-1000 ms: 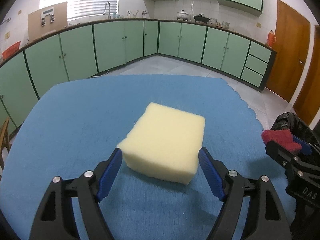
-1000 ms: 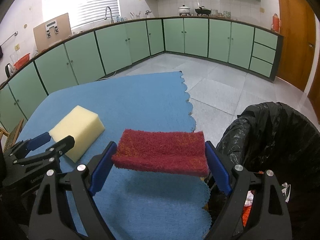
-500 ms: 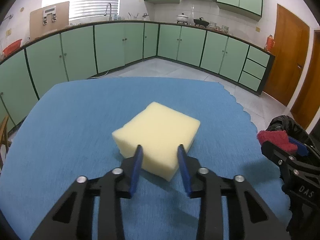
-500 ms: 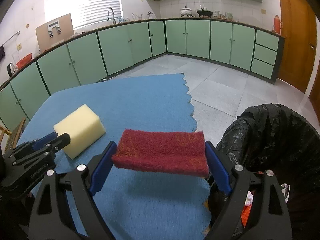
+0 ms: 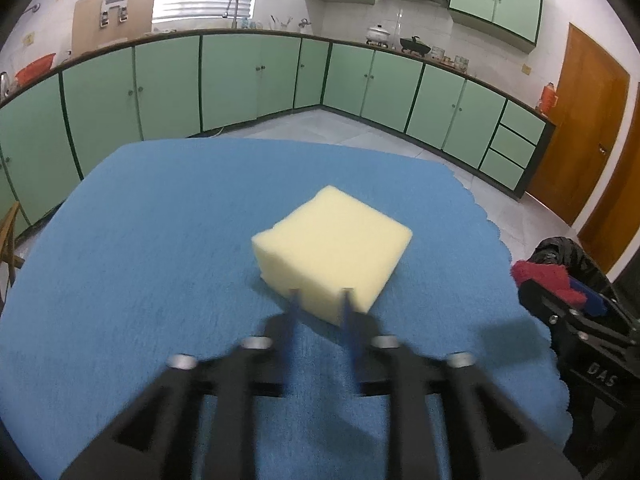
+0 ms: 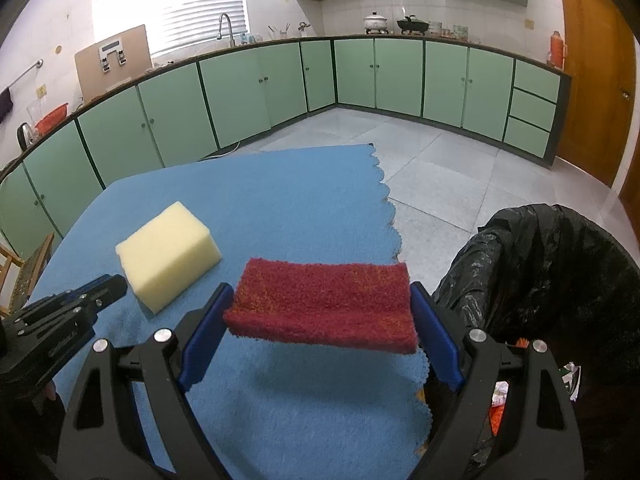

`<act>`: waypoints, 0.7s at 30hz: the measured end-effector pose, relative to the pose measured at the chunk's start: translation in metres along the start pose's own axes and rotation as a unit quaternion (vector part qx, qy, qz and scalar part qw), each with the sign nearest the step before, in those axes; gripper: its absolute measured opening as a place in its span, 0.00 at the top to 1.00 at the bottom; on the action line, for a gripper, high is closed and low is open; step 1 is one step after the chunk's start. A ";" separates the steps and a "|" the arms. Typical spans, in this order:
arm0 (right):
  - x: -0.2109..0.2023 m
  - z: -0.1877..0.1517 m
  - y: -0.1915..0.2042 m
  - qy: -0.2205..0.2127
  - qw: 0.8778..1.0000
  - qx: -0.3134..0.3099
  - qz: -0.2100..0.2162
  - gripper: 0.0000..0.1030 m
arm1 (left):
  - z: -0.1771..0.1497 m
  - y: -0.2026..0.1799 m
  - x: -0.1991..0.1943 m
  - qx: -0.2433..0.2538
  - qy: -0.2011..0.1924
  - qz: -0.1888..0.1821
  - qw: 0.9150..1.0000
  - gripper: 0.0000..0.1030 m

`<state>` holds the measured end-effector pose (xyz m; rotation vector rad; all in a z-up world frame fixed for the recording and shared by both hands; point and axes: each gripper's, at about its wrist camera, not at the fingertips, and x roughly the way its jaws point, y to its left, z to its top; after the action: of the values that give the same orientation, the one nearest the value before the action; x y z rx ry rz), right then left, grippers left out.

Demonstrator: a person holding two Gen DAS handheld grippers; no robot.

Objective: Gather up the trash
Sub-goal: 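Grasp the yellow sponge with the left gripper while the right holds the maroon pad, then carry the yellow sponge and maroon pad over the black bin with both grippers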

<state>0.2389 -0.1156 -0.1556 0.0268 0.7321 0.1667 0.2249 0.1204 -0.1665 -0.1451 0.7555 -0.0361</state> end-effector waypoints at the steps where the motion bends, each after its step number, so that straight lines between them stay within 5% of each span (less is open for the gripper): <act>1: 0.000 0.000 0.000 0.001 1.000 0.000 0.000 0.18 | 0.000 -0.001 -0.002 -0.002 -0.004 0.003 1.000 0.52; 9: 0.005 -0.002 -0.004 0.004 1.000 0.004 -0.003 0.18 | 0.000 -0.010 0.022 0.011 0.025 0.004 1.000 0.51; 11: 0.005 -0.002 -0.005 0.006 1.000 0.004 -0.003 0.18 | 0.000 -0.010 0.030 0.007 0.038 -0.004 0.999 0.66; 21: 0.009 -0.005 -0.005 0.010 1.000 0.000 -0.002 0.18 | 0.000 -0.011 0.012 0.016 0.002 0.005 1.000 0.77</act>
<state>0.2431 -0.1197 -0.1656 0.0241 0.7517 0.1631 0.2341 0.1084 -0.1729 -0.1103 0.7593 -0.0402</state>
